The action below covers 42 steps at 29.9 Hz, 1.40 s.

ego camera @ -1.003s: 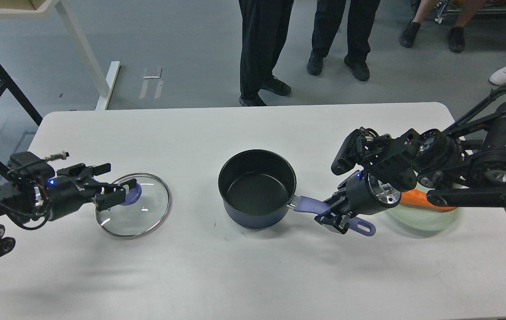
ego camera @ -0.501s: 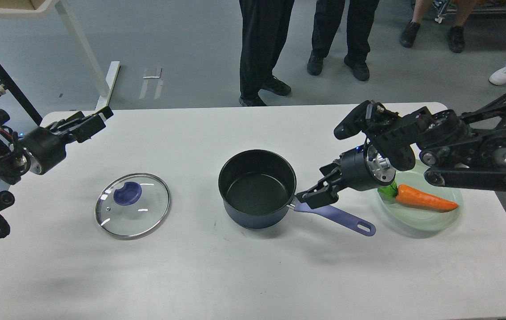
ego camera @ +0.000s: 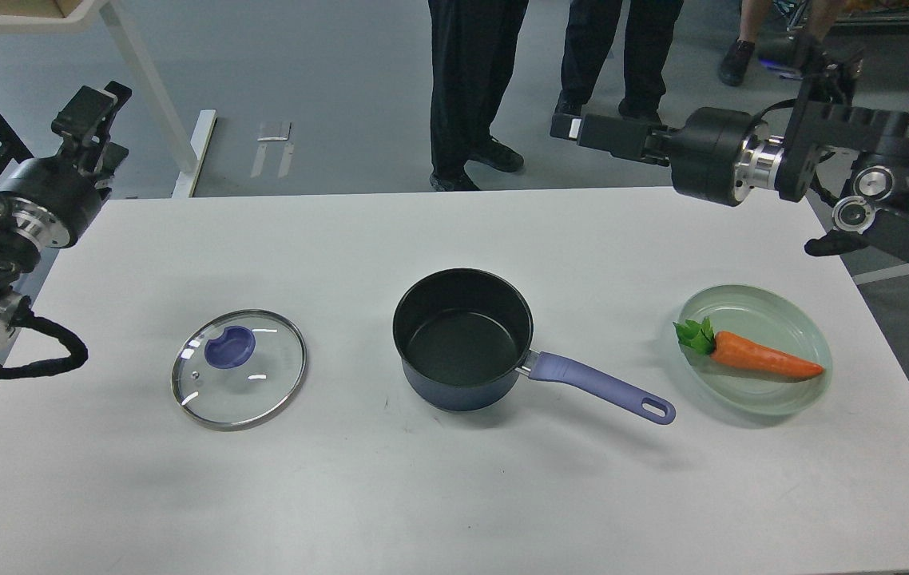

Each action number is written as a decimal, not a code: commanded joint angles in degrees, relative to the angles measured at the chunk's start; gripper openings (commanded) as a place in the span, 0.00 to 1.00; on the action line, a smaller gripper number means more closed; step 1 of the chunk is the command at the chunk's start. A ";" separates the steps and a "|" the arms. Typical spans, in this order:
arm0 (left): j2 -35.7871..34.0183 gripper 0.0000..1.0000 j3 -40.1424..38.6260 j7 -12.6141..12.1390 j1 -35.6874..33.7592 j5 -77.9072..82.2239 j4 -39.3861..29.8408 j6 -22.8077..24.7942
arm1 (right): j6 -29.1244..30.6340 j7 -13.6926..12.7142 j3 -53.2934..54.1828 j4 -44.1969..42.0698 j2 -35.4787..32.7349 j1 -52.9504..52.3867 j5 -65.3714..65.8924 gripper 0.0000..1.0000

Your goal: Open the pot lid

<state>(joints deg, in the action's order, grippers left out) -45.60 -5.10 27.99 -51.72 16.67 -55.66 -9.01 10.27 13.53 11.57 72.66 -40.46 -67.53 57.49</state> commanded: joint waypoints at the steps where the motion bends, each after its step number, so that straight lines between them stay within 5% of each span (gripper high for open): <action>1: 5.24 0.99 -0.18 0.01 0.13 -6.72 5.80 2.15 | -0.34 0.00 5.03 -2.00 0.55 5.46 -6.23 1.00; 9: 14.13 0.99 -0.27 0.01 0.04 -20.09 15.49 11.11 | -0.69 0.09 6.71 -7.26 2.84 9.60 -28.20 1.00; 17: 16.41 0.99 -6.59 0.01 0.92 -23.44 15.67 12.87 | -0.17 0.09 12.50 -17.28 9.42 13.03 -49.65 1.00; 29: 19.49 1.00 -7.21 0.01 2.06 -26.59 17.16 13.93 | 0.10 1.23 35.35 -26.17 26.56 24.81 -51.60 1.00; 42: 20.02 1.00 -10.81 0.01 2.59 -30.21 16.90 16.92 | 0.18 2.29 45.47 -26.43 32.63 27.98 -56.43 1.00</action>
<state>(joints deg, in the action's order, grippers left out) -25.84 -15.60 28.00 -49.14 -13.55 -38.56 7.47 10.39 15.71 56.36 46.22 -8.55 -39.73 3.75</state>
